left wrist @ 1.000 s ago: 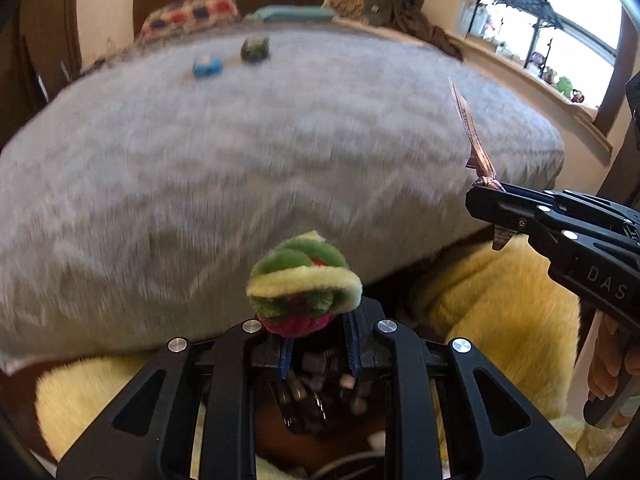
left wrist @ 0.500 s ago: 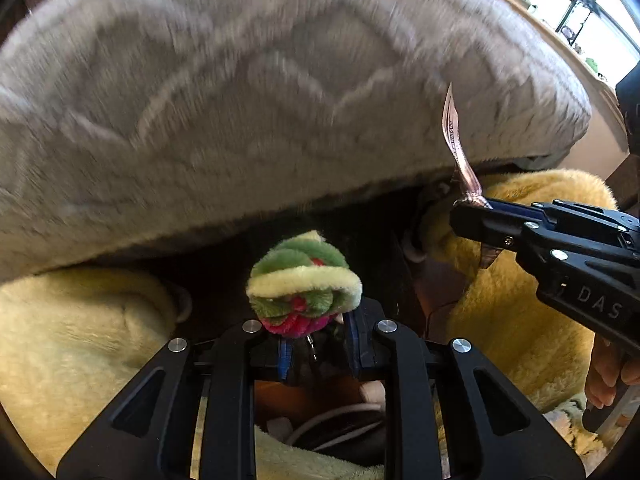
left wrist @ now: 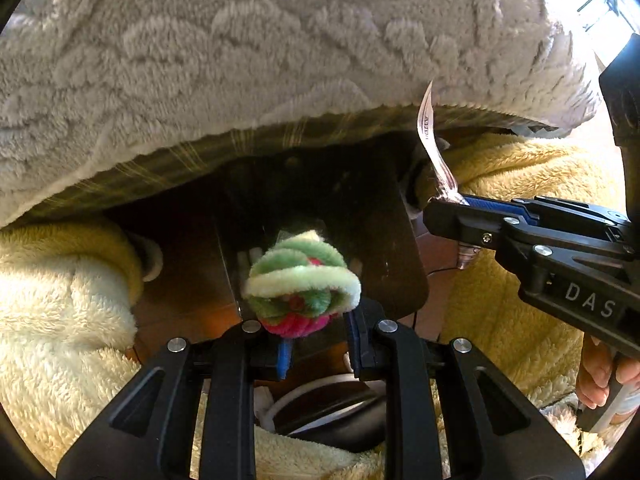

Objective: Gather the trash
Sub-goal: 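Lower the keychain and colourful cloth into the bin and open both tools, then move both open tools back to the wipes pack and green bottle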

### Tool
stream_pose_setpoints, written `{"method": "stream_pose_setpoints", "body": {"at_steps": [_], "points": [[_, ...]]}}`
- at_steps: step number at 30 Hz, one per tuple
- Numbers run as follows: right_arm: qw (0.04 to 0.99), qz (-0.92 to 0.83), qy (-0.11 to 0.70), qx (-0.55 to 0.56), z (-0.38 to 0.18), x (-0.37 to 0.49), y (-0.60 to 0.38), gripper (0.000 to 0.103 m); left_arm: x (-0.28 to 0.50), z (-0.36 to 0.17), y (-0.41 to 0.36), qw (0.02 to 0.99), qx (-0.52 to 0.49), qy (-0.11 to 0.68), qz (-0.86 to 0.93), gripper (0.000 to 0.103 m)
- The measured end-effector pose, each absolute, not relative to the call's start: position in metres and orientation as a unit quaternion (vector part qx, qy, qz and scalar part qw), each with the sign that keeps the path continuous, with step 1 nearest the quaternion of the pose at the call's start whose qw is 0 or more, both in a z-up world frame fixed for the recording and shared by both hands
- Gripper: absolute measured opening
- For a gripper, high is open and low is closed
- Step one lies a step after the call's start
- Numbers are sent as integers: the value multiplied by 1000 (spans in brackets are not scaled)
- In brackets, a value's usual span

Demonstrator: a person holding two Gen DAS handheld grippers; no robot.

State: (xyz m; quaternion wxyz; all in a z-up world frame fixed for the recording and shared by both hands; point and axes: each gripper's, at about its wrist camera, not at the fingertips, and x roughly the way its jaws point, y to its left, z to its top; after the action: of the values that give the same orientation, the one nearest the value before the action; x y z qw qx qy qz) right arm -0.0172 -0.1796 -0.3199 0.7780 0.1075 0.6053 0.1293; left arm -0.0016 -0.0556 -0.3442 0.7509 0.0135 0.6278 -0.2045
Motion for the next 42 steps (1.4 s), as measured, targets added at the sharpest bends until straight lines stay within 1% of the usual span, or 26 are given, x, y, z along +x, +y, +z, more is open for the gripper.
{"method": "stream_pose_setpoints", "body": {"at_steps": [6,7,8,9,10,14,15,16,17,19,20,22,23,25,28,31,35,42], "points": [[780,119,605,103,-319,-14,-183,19,2,-346,-52,751,16,630,-197,22],[781,118,604,103,-318,-14,-185,21,1,-347,-50,752,17,630,-195,23],[783,117,602,104,-318,-14,-184,23,0,-346,-47,753,18,629,-195,23],[784,116,600,105,-317,-15,-182,30,1,-345,-45,754,18,627,-194,25],[786,116,598,107,-315,-15,-181,35,0,-343,-45,756,19,625,-194,27],[792,112,590,110,-307,-14,-186,42,1,-332,-44,764,24,617,-187,33],[796,108,585,108,-303,-14,-187,49,1,-330,-44,766,24,615,-186,35],[802,103,579,106,-299,-15,-189,58,0,-327,-43,768,25,612,-185,38],[807,99,572,105,-295,-15,-191,63,0,-323,-42,771,25,609,-183,40],[815,92,563,101,-288,-16,-192,78,-1,-316,-40,777,26,603,-178,47],[823,84,553,93,-281,-16,-194,81,-1,-312,-38,781,26,599,-177,49],[834,74,541,77,-270,-17,-195,93,-1,-302,-35,788,25,590,-174,58],[841,68,532,68,-263,-17,-195,94,0,-295,-33,793,24,584,-172,61],[854,60,514,54,-246,-18,-196,97,1,-282,-28,803,23,571,-171,72],[875,51,479,41,-215,-18,-199,99,4,-251,-21,823,23,541,-173,81],[892,51,448,35,-188,-12,-201,99,11,-222,-14,844,26,508,-173,84],[918,49,393,26,-142,5,-203,99,30,-186,-8,866,31,471,-169,86],[937,51,346,13,-102,47,-208,99,85,-142,-4,892,52,427,-143,86]]}}
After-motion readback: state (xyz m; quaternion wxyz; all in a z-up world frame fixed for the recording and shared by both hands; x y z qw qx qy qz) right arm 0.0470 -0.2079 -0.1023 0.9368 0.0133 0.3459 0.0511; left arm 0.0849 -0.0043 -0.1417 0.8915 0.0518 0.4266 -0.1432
